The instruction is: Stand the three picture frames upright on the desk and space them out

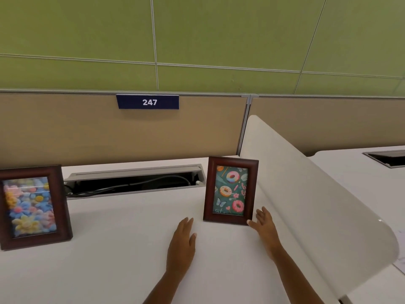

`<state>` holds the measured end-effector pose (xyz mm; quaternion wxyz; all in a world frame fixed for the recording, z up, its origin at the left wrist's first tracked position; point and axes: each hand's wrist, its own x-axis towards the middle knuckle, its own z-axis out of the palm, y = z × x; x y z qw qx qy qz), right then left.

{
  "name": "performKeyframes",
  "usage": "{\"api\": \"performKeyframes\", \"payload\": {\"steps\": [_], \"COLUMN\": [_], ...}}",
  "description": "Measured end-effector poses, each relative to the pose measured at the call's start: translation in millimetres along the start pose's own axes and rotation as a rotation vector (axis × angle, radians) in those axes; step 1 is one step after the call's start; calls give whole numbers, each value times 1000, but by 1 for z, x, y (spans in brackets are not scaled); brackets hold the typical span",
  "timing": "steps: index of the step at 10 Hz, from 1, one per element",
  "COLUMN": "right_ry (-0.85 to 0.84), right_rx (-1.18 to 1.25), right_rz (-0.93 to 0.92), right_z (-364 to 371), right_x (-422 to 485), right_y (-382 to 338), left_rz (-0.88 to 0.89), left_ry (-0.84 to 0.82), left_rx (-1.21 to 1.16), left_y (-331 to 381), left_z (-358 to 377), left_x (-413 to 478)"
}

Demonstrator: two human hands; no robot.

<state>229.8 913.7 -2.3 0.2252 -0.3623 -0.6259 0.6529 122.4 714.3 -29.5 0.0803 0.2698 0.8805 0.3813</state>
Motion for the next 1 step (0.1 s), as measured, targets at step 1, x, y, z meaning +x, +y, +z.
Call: {"api": "performKeyframes", "payload": {"steps": [1], "right_ry": [97], "right_rx": [-50], "right_rz": [-35], "right_z": [2], "right_x": [-24], "right_y": [4], "left_rz": [54], "left_ry": [-26], "left_rx": [144], "left_y": [-6], "left_z": [-6], "left_x": [-16]}}
